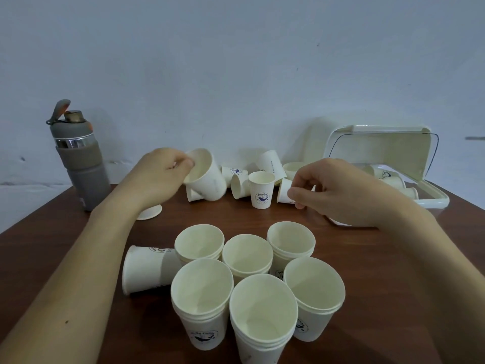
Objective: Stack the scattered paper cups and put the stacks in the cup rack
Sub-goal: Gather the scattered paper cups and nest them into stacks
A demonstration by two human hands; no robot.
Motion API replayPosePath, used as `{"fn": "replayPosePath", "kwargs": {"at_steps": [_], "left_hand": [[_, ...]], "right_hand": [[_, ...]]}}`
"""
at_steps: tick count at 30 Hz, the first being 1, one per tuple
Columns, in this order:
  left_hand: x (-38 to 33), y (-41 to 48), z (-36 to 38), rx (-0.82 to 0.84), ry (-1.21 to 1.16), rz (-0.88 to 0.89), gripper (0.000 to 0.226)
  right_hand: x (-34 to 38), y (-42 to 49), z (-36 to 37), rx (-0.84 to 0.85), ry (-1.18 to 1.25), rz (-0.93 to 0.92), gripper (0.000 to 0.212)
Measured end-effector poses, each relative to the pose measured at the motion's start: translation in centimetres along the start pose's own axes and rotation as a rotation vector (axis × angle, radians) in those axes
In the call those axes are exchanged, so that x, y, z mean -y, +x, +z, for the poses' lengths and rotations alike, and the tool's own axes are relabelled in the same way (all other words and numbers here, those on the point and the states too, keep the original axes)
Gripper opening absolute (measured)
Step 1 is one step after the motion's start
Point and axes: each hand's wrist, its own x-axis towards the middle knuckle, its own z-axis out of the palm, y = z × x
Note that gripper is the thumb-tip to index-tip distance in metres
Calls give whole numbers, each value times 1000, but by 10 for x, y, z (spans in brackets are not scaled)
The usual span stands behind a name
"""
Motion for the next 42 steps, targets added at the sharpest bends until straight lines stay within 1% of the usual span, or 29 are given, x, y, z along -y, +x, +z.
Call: {"fn": "replayPosePath", "kwargs": {"at_steps": [3, 4, 6, 8, 10, 12, 14, 16, 19, 21, 24, 25, 26, 27, 28, 29, 31, 33, 38, 40, 42], "left_hand": [[-27, -13, -8, 70, -215, 90, 26], [-34, -17, -10, 106, -247, 113, 24], [-44, -25, -10, 187, -282, 141, 19], [-50, -30, -9, 265, -303, 171, 16], [-52, -31, -7, 319, -302, 202, 16], [-53, -31, -6, 338, -295, 223, 17], [-52, -30, -6, 350, -306, 239, 19], [-51, -31, -7, 367, -339, 248, 19], [-49, -31, -7, 381, -361, 251, 27], [-46, -29, -10, 392, -414, 254, 27], [-38, -27, -19, 380, -603, 174, 28], [-34, -27, -23, 362, -628, 149, 26], [-28, -25, -25, 338, -598, 128, 23], [-21, -22, -26, 318, -508, 104, 20], [-13, -18, -27, 320, -371, 80, 18], [-7, -15, -26, 361, -207, 51, 15], [8, -12, -22, 516, 102, -33, 14], [20, -13, -14, 627, 275, -137, 17], [40, -13, -5, 693, 346, -353, 32], [50, -10, -5, 686, 391, -360, 37], [58, -8, -5, 692, 385, -368, 46]], "right_hand": [[0, 1, 2, -85, 24, -38, 9], [0, 1, 2, -117, 34, -58, 12], [1, 0, 3, -158, 71, -119, 25], [4, -2, 2, -172, 123, -203, 34], [9, -4, 1, -175, 153, -271, 39], [13, -6, 0, -173, 160, -304, 40], [16, -7, 0, -161, 170, -316, 35], [19, -8, 0, -147, 161, -312, 27], [20, -9, -1, -122, 147, -276, 14], [20, -9, -3, -102, 143, -266, 9], [18, -10, -6, -76, 139, -242, 15], [18, -10, -7, -72, 141, -232, 17], [18, -11, -8, -68, 144, -227, 18], [18, -11, -9, -64, 145, -225, 18], [18, -11, -9, -61, 144, -225, 19], [19, -11, -9, -56, 139, -226, 19], [21, -11, -7, -41, 128, -231, 17], [21, -10, -4, -18, 115, -229, 12], [22, -11, -1, 16, 82, -222, 9], [22, -11, -2, 17, 80, -222, 9], [22, -12, -2, 19, 80, -223, 8]]}}
